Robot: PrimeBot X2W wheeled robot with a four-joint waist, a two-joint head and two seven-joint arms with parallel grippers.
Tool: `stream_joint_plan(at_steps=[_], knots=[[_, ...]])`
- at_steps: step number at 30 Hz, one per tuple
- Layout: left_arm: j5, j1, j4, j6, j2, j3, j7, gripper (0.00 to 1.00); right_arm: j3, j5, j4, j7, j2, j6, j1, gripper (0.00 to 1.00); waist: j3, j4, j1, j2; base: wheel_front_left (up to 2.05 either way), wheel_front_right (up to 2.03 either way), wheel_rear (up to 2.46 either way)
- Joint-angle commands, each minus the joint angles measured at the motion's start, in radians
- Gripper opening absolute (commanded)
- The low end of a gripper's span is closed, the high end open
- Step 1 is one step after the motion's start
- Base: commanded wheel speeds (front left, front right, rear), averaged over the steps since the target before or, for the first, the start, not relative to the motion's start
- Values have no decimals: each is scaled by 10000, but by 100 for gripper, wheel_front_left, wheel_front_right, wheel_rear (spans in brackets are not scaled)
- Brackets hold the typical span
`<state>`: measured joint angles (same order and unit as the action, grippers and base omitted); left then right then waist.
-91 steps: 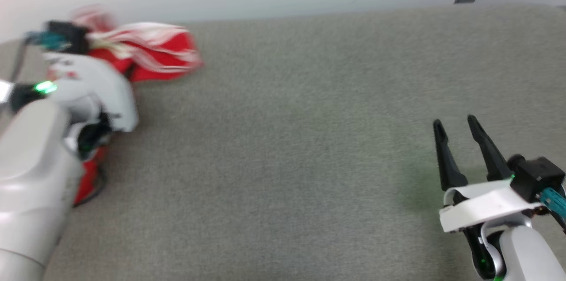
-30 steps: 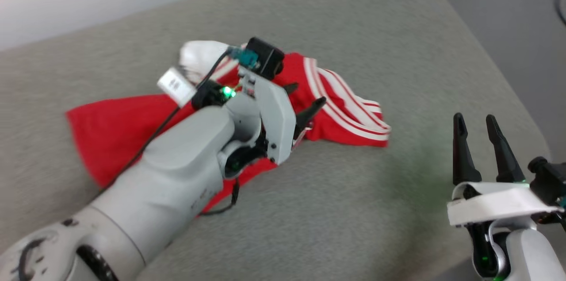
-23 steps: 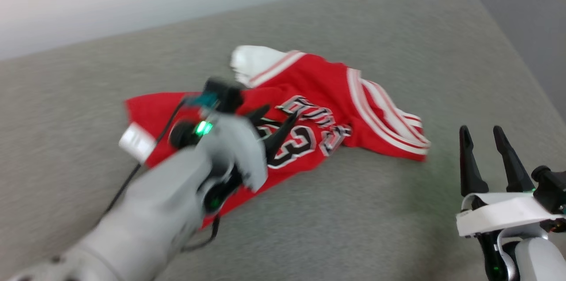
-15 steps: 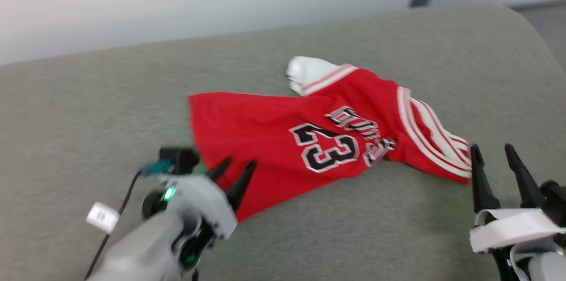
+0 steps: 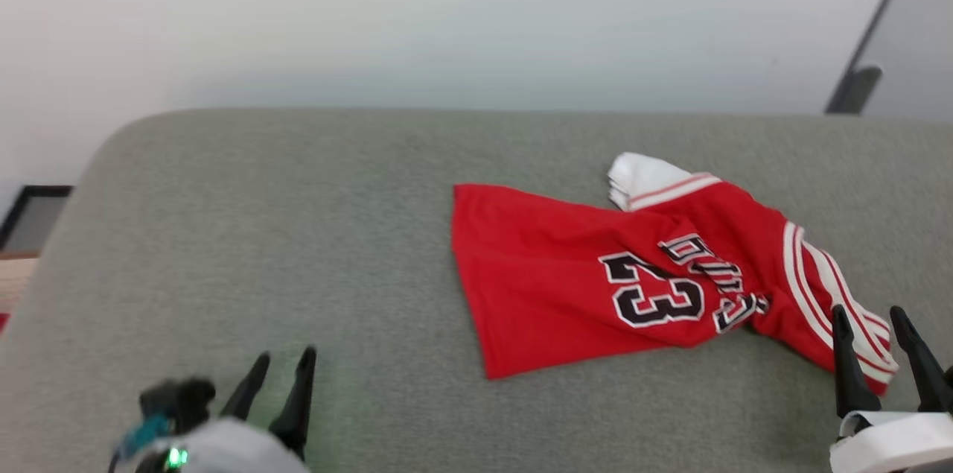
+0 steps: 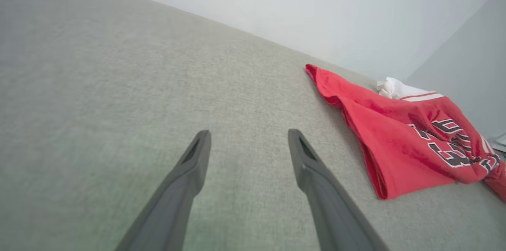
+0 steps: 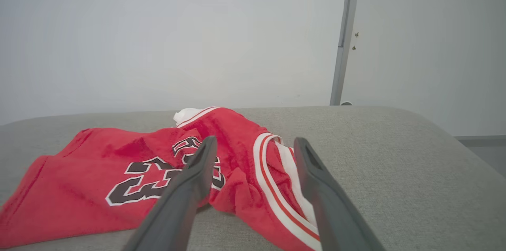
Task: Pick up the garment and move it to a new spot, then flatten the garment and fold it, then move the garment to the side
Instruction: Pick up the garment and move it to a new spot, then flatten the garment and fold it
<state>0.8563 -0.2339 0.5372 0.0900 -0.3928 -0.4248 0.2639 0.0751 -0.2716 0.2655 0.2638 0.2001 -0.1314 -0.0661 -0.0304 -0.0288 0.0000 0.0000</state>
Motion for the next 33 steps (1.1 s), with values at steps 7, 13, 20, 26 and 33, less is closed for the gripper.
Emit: stream_joint_plan(at_steps=[7, 13, 20, 26, 33], knots=[[-3602, 2285, -2187, -256, 734, 2306, 0, 100, 356, 74, -277, 7, 3, 14, 417, 100, 615, -501, 0, 0, 0, 0, 0], [-5219, 3042, -3431, -9, 1436, 3275, 0, 100, 543, 127, -489, 7, -13, 14, 518, 100, 688, -344, 0, 0, 0, 0, 0], [-6092, 3515, -4101, 239, 2131, 3898, 1, 100, 649, 174, -728, 5, -160, 14, 641, 100, 621, -156, 0, 0, 0, 0, 0], [-6328, 3621, -4090, 352, 2457, 4163, 1, 100, 596, 163, -784, 7, -219, 14, 597, 100, 469, -71, 0, 0, 0, 0, 0], [-6365, 3347, -4009, 408, 2386, 4108, 1, 100, 518, 142, -807, 7, -246, 14, 418, 100, 353, 44, 0, 0, 0, 0, 0]])
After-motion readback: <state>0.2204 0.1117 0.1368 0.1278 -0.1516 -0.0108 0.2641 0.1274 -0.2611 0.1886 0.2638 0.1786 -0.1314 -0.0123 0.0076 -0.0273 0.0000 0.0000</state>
